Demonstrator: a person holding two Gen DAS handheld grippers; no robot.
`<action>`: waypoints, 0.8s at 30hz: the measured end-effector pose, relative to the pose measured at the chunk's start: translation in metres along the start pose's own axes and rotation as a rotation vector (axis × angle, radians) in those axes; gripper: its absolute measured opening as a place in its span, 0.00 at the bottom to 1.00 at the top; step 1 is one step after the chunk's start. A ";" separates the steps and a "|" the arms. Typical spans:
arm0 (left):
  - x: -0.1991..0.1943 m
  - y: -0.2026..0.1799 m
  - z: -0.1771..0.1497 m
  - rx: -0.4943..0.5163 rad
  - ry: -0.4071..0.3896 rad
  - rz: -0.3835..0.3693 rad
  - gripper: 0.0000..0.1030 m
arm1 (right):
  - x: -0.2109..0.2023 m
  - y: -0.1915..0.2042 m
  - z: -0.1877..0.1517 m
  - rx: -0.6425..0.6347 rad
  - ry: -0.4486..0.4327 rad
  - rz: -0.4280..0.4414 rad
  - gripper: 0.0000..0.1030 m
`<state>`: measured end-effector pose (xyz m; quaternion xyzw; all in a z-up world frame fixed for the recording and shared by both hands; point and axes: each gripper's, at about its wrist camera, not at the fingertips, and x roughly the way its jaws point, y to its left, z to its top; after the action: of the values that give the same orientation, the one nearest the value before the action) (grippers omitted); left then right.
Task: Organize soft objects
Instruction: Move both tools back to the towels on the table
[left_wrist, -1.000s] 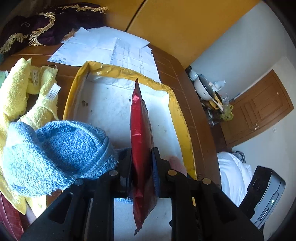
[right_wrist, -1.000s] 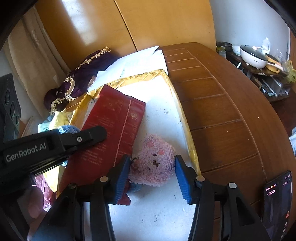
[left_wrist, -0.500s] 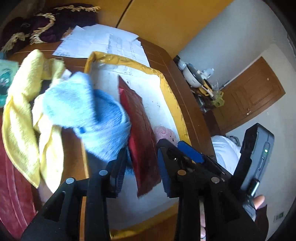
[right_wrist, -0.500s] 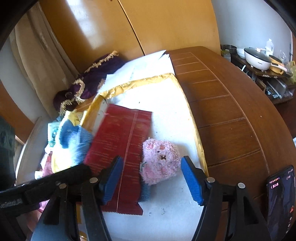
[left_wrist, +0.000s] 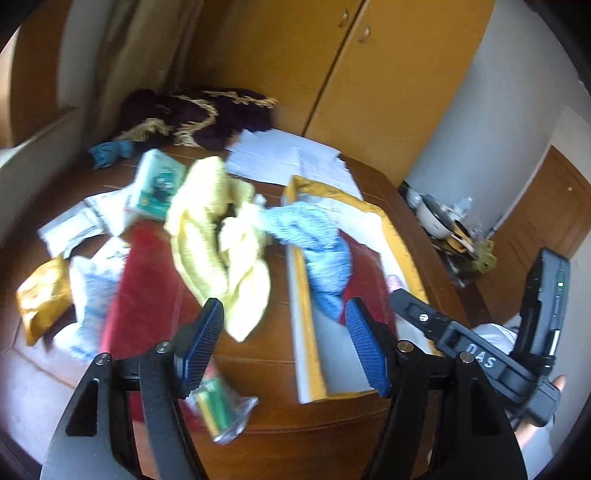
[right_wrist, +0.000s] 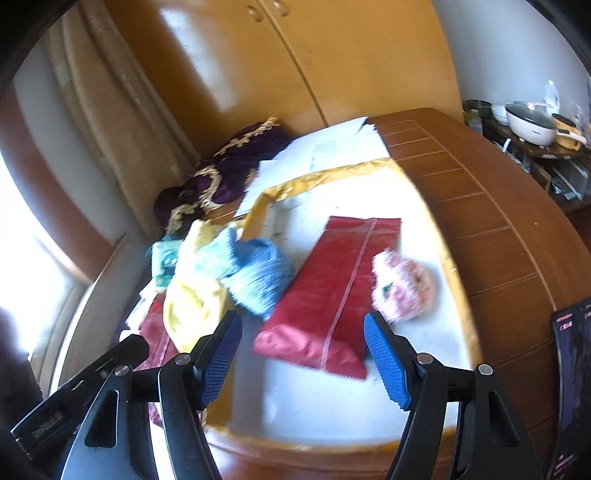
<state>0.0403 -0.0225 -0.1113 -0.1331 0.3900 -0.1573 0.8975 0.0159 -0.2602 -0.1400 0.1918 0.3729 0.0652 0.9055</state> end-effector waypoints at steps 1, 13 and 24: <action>-0.002 0.005 -0.002 -0.008 -0.002 0.010 0.66 | -0.001 0.002 -0.001 -0.002 0.002 0.008 0.69; -0.022 0.058 -0.026 -0.112 -0.040 0.129 0.66 | -0.008 0.021 -0.009 -0.024 0.008 0.101 0.69; -0.028 0.082 -0.026 -0.171 -0.057 0.161 0.66 | -0.002 0.049 -0.016 -0.068 0.030 0.220 0.68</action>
<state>0.0176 0.0605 -0.1392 -0.1819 0.3860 -0.0469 0.9032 0.0045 -0.2109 -0.1297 0.1998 0.3607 0.1796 0.8932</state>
